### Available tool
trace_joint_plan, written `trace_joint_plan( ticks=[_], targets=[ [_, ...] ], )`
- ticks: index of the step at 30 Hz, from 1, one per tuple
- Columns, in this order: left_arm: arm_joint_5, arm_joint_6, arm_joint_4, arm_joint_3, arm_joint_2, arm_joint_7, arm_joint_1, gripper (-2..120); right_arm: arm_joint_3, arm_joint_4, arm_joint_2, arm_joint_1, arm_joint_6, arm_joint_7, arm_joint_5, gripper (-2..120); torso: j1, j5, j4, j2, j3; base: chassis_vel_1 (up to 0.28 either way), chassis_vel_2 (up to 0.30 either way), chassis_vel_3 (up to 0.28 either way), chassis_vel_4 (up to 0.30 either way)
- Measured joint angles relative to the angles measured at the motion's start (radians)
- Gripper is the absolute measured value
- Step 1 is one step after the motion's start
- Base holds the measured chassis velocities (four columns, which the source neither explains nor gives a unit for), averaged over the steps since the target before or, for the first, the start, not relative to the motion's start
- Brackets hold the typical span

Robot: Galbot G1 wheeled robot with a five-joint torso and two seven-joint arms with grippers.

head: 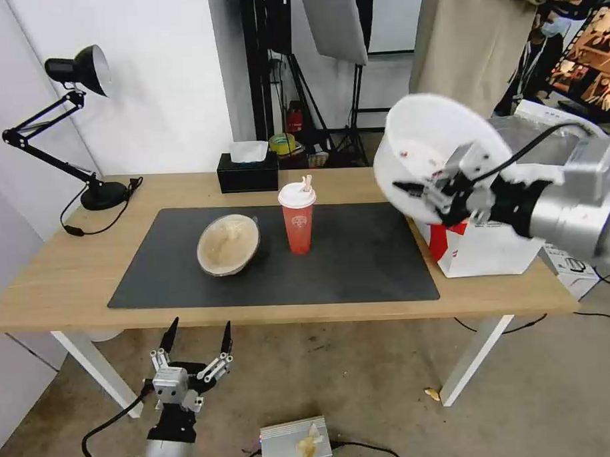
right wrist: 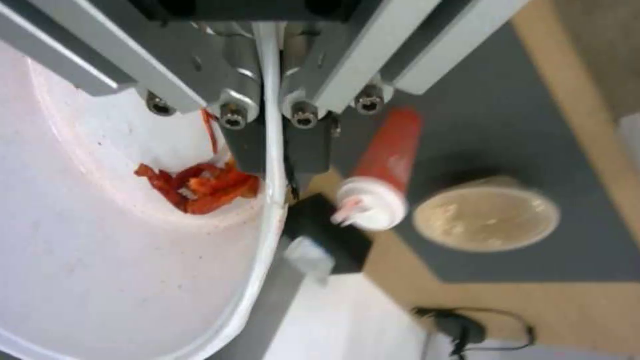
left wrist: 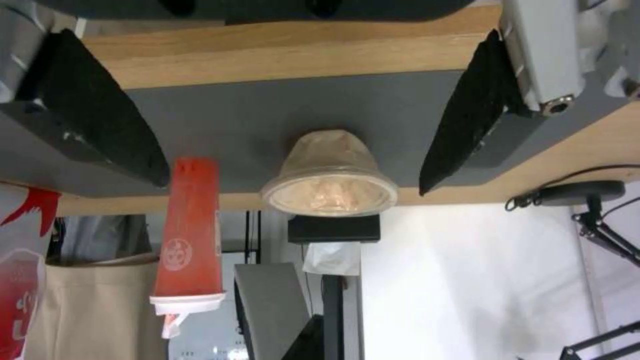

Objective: Pick up the trash from the table and place it into the takeout bag.

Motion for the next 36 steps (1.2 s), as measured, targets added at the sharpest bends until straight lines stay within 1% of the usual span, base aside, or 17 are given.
trace_joint_plan(
  ticks=[6, 13, 17, 18, 22, 27, 36],
  targets=[
    [0.003, -0.001, 0.009, 0.001, -0.005, 0.003, -0.001, 100, -0.001, -0.049, -0.014, 0.057, 0.016, -0.014, 0.002, 0, 0.0, 0.0, 0.0, 0.0, 0.0, 0.0, 0.0, 0.0, 0.0],
    [0.005, -0.002, -0.001, 0.003, -0.007, 0.005, 0.0, 100, -0.001, -0.098, -0.02, 0.079, 0.03, -0.037, -0.023, 0, 0.0, 0.0, -0.0001, 0.0, 0.0, 0.0, 0.0, 0.0, 0.0],
    [0.005, -0.002, -0.004, 0.002, -0.004, 0.006, 0.001, 100, -0.016, -0.168, -0.016, 0.105, 0.042, -0.054, -0.056, 0, 0.0, 0.0, 0.0, 0.0, 0.0, 0.0, 0.0, 0.0, 0.0],
    [0.005, -0.002, -0.004, 0.002, -0.004, 0.006, 0.001, 100, -0.016, -0.168, -0.016, 0.105, 0.042, -0.054, -0.056, 0, 0.0, 0.0, 0.0, 0.0, 0.0, 0.0, 0.0, 0.0, 0.0],
    [0.003, -0.002, -0.001, 0.002, 0.001, 0.007, -0.001, 100, -0.03, -0.248, -0.002, 0.116, 0.061, -0.07, -0.1, 0, 0.0, 0.0001, -0.0001, 0.0, 0.0, 0.0, 0.0, 0.0, 0.0],
    [0.001, -0.002, 0.003, 0.003, 0.006, 0.011, -0.004, 100, -0.045, -0.294, 0.014, 0.127, 0.072, -0.079, -0.128, 0, 0.0, 0.0001, -0.0001, 0.0, 0.0, 0.0, 0.0, 0.0, 0.0],
    [-0.002, -0.003, 0.005, 0.002, 0.012, 0.024, -0.004, 100, -0.088, -0.391, 0.078, 0.165, 0.082, -0.102, -0.205, 0, 0.0, -0.0001, -0.0001, 0.0, 0.0, 0.0, 0.0, 0.0, 0.0]
  ],
)
